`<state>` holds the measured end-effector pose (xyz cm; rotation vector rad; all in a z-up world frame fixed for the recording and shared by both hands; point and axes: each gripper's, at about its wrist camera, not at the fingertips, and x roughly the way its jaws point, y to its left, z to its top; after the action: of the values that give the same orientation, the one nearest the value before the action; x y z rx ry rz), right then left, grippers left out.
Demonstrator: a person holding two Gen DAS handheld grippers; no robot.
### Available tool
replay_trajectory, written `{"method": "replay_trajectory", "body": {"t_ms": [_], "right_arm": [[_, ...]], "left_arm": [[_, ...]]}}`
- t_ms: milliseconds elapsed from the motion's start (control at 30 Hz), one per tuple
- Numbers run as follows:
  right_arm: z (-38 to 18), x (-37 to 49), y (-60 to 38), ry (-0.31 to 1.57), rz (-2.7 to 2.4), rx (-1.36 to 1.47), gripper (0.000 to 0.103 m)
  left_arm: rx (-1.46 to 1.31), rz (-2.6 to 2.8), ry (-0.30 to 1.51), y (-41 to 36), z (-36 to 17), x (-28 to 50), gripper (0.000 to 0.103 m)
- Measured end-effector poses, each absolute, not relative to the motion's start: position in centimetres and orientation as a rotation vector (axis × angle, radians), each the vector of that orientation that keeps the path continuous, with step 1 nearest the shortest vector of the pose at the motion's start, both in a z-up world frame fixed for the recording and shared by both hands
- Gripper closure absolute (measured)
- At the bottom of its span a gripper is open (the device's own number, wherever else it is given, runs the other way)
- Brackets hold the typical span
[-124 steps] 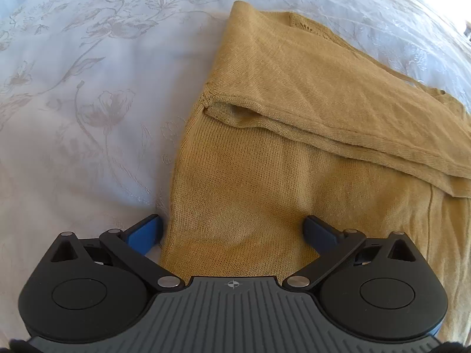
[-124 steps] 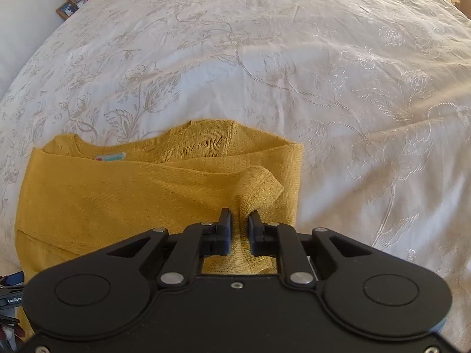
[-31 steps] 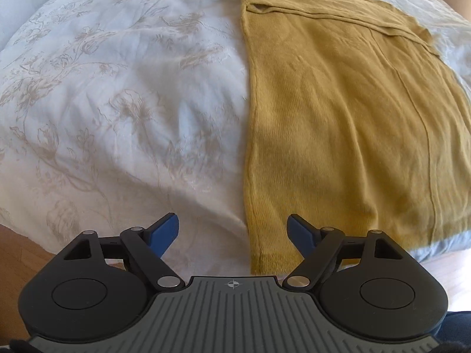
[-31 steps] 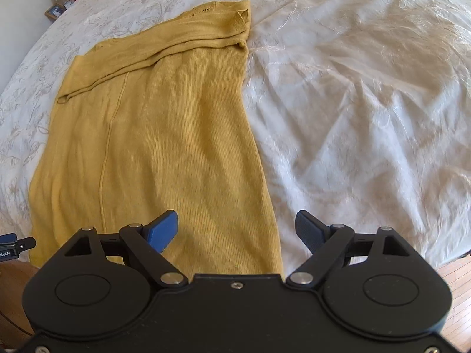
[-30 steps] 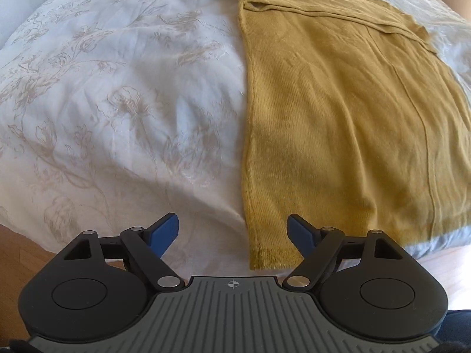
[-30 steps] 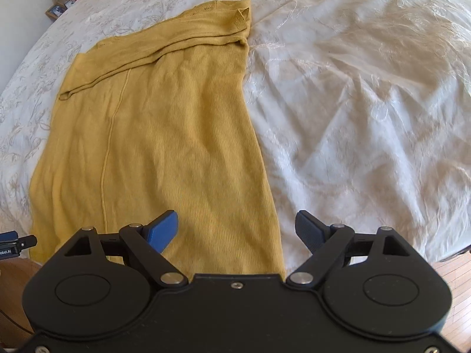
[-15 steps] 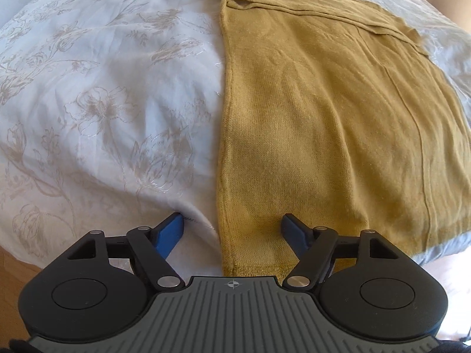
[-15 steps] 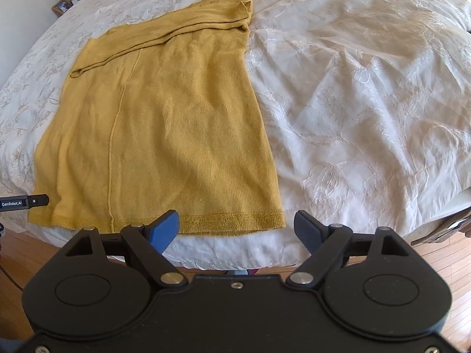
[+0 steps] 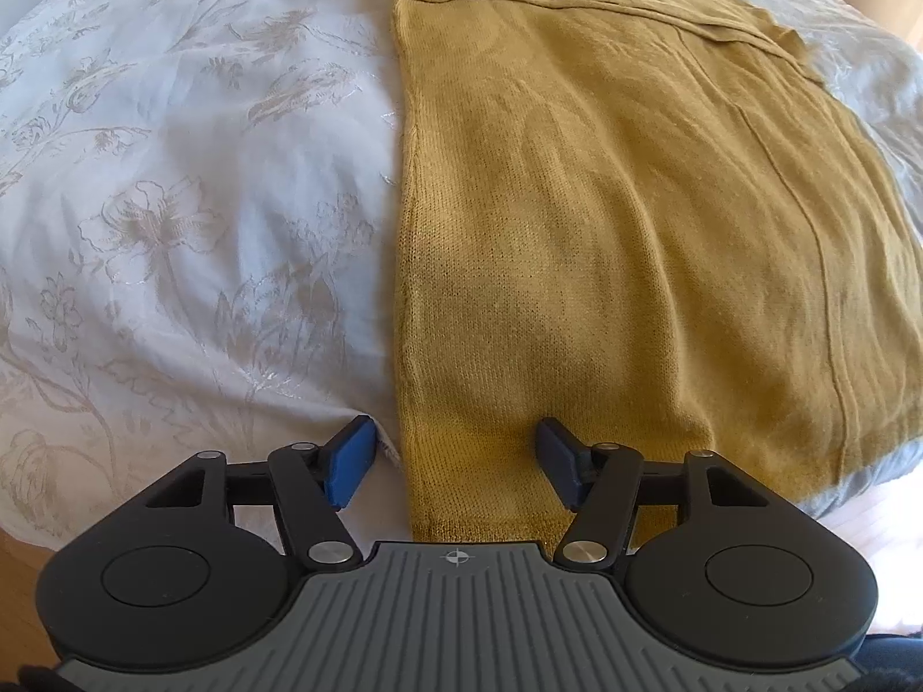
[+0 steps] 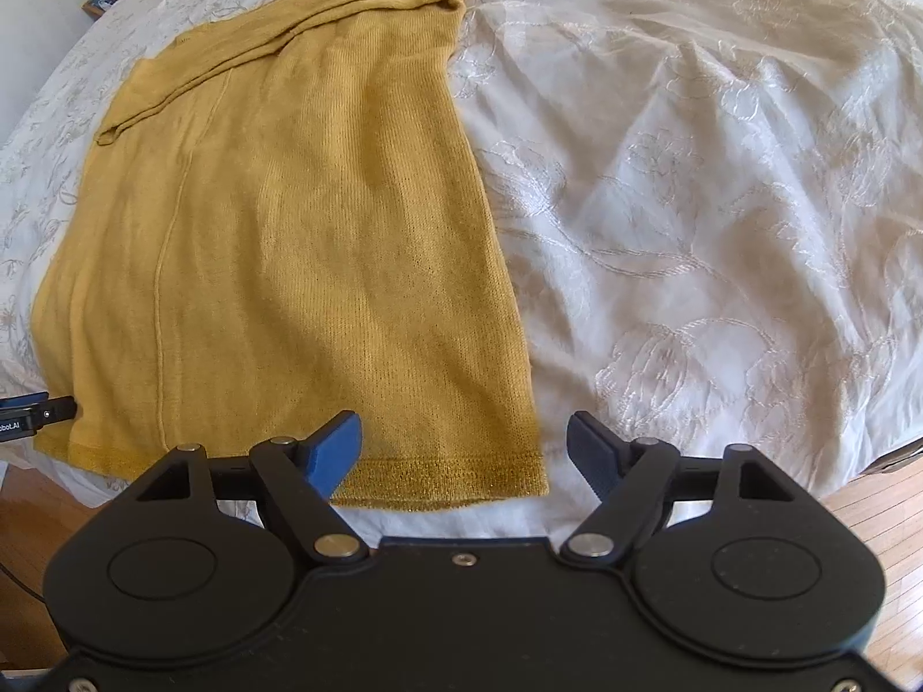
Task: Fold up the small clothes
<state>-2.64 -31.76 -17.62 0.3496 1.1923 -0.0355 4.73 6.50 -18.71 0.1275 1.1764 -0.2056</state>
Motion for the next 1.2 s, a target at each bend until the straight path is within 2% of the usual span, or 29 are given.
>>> {"method": "replay_trajectory", "body": {"t_ms": [167,367,500,700,767,800,833,900,933,967,1000,1100,1200], "right_arm": [[-18.7,-2.1,-31.9,1.224,-0.031,0.373,0.023],[-19.0,-1.4,-32.0,1.215,0.007,0.394,0.01],[-19.2,-1.0,-31.8,1.211,0.035,0.397,0.001],[-19.4,-0.5,-31.6,1.216,0.049,0.382,0.001],[-19.1,-0.4,-32.0,1.217,0.043,0.398,0.008],[-19.0,-0.4,-32.4,1.215,0.04,0.408,0.023],[-18.8,-0.5,-32.8,1.215,0.037,0.426,0.041],[-18.8,-0.7,-33.6,1.219,0.053,0.498,0.055],[-18.7,-0.9,-33.8,1.218,0.061,0.527,0.066],[-18.6,-1.1,-33.8,1.216,0.063,0.539,0.071],[-18.5,-1.3,-33.9,1.209,0.063,0.548,0.078],[-17.7,-2.1,-34.0,1.171,0.055,0.6,0.086],[-16.2,-3.0,-34.2,1.109,0.048,0.637,0.087]], "left_arm": [[0.124,-0.2,1.183,6.7,-18.9,5.2,0.038],[0.127,-0.191,1.198,6.2,-19.4,6.6,0.028],[0.13,-0.195,1.196,6.0,-19.6,6.8,0.025],[0.125,-0.197,1.197,6.2,-19.8,6.9,0.025],[0.121,-0.206,1.199,6.4,-19.7,6.8,0.03],[0.119,-0.214,1.199,6.6,-19.4,6.7,0.032],[0.12,-0.223,1.197,6.6,-19.2,6.6,0.039],[0.126,-0.239,1.191,6.6,-18.8,6.5,0.056],[0.115,-0.255,1.194,6.6,-18.6,6.4,0.07],[0.104,-0.26,1.198,6.7,-18.4,6.3,0.082],[0.093,-0.267,1.201,6.8,-18.2,6.3,0.088],[0.039,-0.295,1.196,7.2,-17.3,6.0,0.095],[0.0,-0.304,1.161,7.7,-16.0,5.6,0.095]]}}
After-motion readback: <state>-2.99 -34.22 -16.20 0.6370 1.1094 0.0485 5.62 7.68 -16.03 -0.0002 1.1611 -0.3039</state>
